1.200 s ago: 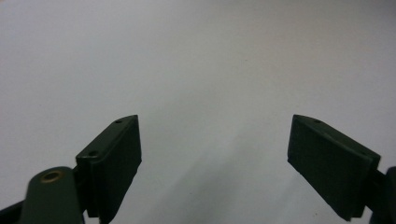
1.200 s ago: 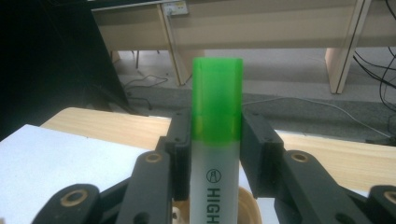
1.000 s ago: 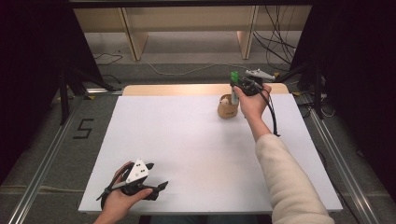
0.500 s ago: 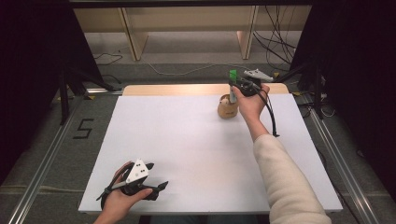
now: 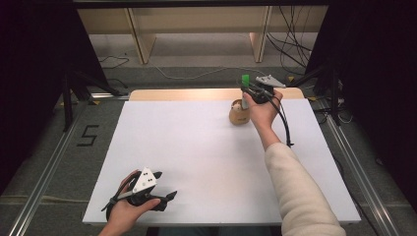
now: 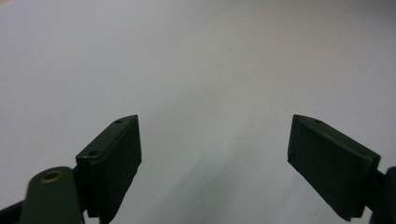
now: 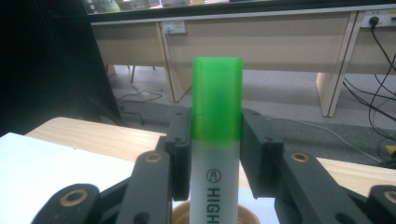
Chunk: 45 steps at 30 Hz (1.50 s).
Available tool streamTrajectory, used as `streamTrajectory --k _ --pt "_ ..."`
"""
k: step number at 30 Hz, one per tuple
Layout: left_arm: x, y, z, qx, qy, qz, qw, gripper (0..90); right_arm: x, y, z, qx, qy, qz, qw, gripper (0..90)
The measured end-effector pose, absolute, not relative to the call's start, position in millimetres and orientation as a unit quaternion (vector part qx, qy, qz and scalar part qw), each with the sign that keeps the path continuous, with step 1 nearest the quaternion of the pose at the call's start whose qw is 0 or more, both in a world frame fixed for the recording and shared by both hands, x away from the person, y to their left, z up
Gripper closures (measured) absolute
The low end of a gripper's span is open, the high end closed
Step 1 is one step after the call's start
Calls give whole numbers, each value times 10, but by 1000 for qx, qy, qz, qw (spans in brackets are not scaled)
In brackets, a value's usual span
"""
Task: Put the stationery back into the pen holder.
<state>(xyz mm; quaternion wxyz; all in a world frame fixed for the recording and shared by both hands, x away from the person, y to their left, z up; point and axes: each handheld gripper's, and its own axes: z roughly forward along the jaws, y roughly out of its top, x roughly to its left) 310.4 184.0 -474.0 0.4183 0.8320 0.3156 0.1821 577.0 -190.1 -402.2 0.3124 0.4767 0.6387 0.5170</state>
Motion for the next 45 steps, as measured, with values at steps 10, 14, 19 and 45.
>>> streamTrajectory --k 10,14,19,45 --pt "3105 1841 -4738 835 312 182 416 174 5761 -1940 -4124 482 629 522 315 668" --pt "3105 1843 -4737 835 312 182 415 174 5761 -1937 -4141 481 629 523 318 668" --pt "3103 1839 -4739 832 315 182 419 174 5760 -1931 -4155 480 627 523 320 669" --pt "3103 1841 -4735 835 311 181 416 174 5770 -1882 -4354 477 639 509 326 667"
